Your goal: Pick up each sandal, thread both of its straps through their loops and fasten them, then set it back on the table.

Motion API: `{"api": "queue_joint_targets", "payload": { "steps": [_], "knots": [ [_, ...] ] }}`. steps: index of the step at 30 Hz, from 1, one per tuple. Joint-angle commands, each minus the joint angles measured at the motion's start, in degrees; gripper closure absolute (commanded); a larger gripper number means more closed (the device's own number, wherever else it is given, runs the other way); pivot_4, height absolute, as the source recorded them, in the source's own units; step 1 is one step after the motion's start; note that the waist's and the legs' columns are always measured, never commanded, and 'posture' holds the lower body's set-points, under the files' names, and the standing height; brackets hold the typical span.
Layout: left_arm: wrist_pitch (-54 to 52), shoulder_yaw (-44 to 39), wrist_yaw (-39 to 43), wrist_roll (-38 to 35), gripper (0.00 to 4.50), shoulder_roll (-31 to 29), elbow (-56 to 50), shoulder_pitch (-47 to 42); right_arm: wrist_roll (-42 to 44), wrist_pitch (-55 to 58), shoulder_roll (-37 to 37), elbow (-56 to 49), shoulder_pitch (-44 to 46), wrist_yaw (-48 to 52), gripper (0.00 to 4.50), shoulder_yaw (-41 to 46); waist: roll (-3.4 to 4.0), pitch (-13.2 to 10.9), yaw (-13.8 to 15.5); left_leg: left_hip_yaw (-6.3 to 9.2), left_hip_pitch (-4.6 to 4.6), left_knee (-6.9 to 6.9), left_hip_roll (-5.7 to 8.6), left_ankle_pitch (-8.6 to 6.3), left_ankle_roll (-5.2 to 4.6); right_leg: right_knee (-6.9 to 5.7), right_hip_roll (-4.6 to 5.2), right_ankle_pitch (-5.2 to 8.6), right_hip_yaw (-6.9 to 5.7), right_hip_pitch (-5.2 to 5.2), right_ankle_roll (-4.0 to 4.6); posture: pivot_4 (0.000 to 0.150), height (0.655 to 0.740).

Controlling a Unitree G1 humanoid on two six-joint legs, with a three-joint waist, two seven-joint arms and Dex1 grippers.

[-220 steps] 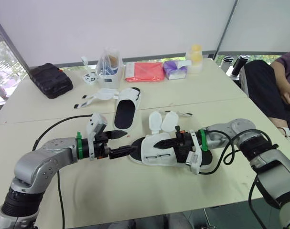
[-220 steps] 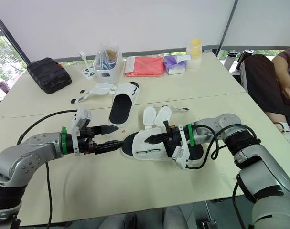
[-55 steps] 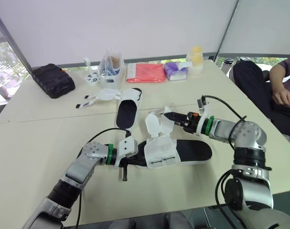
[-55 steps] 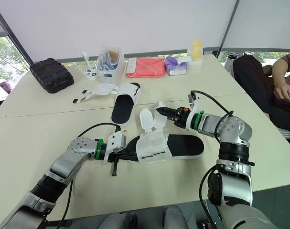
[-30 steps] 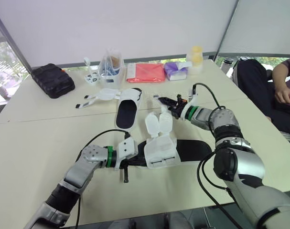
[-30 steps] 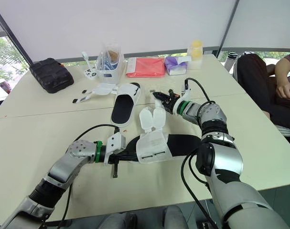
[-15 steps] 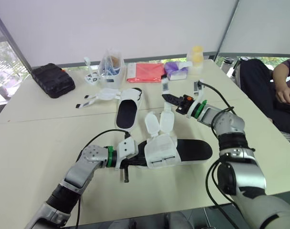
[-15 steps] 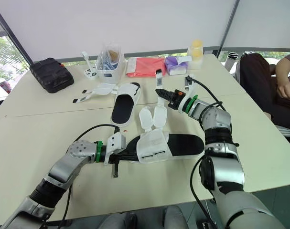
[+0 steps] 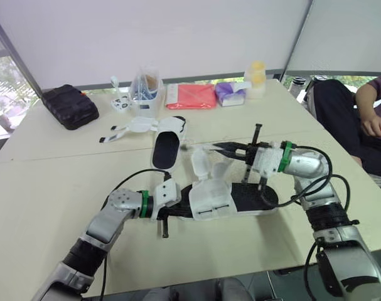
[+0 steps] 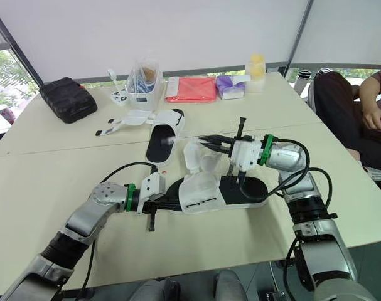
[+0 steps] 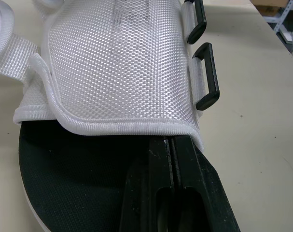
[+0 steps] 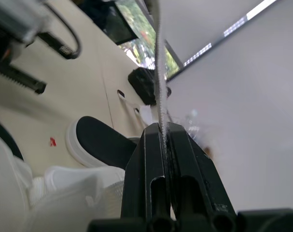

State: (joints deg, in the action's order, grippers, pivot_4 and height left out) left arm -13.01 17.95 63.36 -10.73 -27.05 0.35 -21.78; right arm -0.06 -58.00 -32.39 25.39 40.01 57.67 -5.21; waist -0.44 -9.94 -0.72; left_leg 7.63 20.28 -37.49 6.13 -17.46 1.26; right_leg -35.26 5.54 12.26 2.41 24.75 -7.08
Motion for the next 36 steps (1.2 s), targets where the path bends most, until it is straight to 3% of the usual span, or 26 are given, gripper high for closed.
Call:
{"api": "queue_joint_targets", "payload": {
  "steps": [1, 5, 10, 14, 19, 21, 25, 27, 29, 33, 36],
  "knots": [
    [-0.51, 1.09, -0.57, 1.53, 4.50, -0.20, 1.49, 0.41, -3.07, -16.52, -1.69, 3.82, 2.53, -2.51, 4.44, -2.12, 0.00, 0.00, -0.02, 0.00, -0.01, 0.00, 0.00, 0.00, 0.00, 0.00, 0.00, 0.00, 0.00, -0.01, 0.00, 0.150, 0.7400],
    [-0.69, 0.88, -0.79, 1.36, 4.50, -0.12, 1.21, 0.86, -9.37, -30.22, -2.89, 8.72, 4.43, -6.32, 4.44, -3.23, 0.00, 0.00, 0.00, 0.01, -0.04, 0.00, 0.01, 0.01, 0.01, 0.00, -0.01, 0.00, 0.01, -0.04, 0.01, 0.150, 0.7400],
    [-1.05, 0.87, -1.11, 1.26, 4.50, 0.08, 0.62, 1.23, -15.09, -34.50, -5.17, 10.28, 5.03, -11.44, 2.05, -4.70, 0.00, 0.00, 0.05, 0.03, -0.06, 0.00, 0.01, 0.03, 0.04, -0.01, -0.03, 0.01, 0.02, -0.05, 0.02, 0.150, 0.7400],
    [-0.94, 0.85, -1.20, 1.24, 4.50, 0.10, 0.61, 1.47, -20.29, -33.58, -6.14, 10.49, 4.56, -15.11, 0.03, -0.12, 0.00, 0.00, 0.06, 0.02, -0.10, 0.01, 0.01, 0.03, 0.04, -0.01, -0.04, 0.01, 0.04, -0.08, 0.02, 0.150, 0.7400],
    [-0.67, 0.88, -1.53, 1.32, 4.50, 0.36, 0.66, 1.45, -23.64, -25.98, -12.36, 6.58, -2.09, -19.30, 0.03, 3.97, -0.01, 0.00, 0.46, 0.06, -0.06, 0.00, 0.04, 0.03, 0.04, 0.02, -0.05, 0.02, 0.05, -0.11, 0.03, 0.150, 0.7400],
    [-0.46, 0.92, -1.51, 1.32, 4.50, 0.58, 0.77, 1.20, -20.59, -17.79, -15.14, 3.55, -6.48, -20.07, 0.03, 4.88, 0.00, 0.00, 0.27, 0.04, -0.06, 0.01, 0.05, 0.03, 0.03, 0.04, -0.05, 0.02, 0.06, -0.11, 0.04, 0.150, 0.7400],
    [0.22, 0.84, -1.45, 1.49, 4.50, 1.01, 1.96, 0.15, -0.88, 9.39, -19.40, -10.35, -19.84, -15.21, 0.03, 6.20, 0.01, 0.01, 0.36, 0.05, -0.10, 0.00, 0.02, -0.09, -0.18, 0.05, -0.03, 0.02, 0.08, -0.19, 0.04, 0.150, 0.7400],
    [1.54, 0.76, -1.57, 2.10, 4.50, 1.04, 3.42, -0.73, 18.18, 32.77, -23.08, -25.03, -29.84, -11.87, 0.03, 7.95, 0.03, 0.02, 0.65, 0.08, -0.09, -0.03, 0.01, -0.15, -0.31, 0.05, 0.00, 0.02, 0.09, -0.23, 0.04, 0.150, 0.7400],
    [2.51, 0.60, -1.69, 2.30, 4.50, 0.97, 4.77, -1.52, 30.99, 49.40, -26.63, -35.78, -36.15, -10.30, 0.03, 10.27, 0.11, 0.03, 1.21, 0.11, -0.04, -0.13, 0.00, -0.20, -0.39, 0.06, 0.01, 0.02, 0.08, -0.24, 0.04, 0.150, 0.7400],
    [2.97, 0.87, -1.46, 1.93, 4.50, 1.07, 6.07, -2.34, 64.71, 81.32, -35.66, -51.07, -48.24, -9.67, 0.03, 19.12, 0.12, 0.03, 1.49, 0.11, 0.09, -0.44, -0.05, -0.27, -0.50, 0.11, 0.01, 0.03, 0.04, -0.29, 0.03, 0.150, 0.7400],
    [3.18, 1.20, -1.59, 1.93, 4.50, 1.37, 6.32, -2.46, 71.96, 89.90, -36.20, -56.14, -52.30, -10.30, 0.03, 22.24, -0.01, 0.04, 1.54, 0.15, 0.07, -0.49, -0.11, -0.29, -0.51, 0.19, 0.01, 0.04, -0.04, -0.41, 0.03, 0.150, 0.7400]
  ]
}}
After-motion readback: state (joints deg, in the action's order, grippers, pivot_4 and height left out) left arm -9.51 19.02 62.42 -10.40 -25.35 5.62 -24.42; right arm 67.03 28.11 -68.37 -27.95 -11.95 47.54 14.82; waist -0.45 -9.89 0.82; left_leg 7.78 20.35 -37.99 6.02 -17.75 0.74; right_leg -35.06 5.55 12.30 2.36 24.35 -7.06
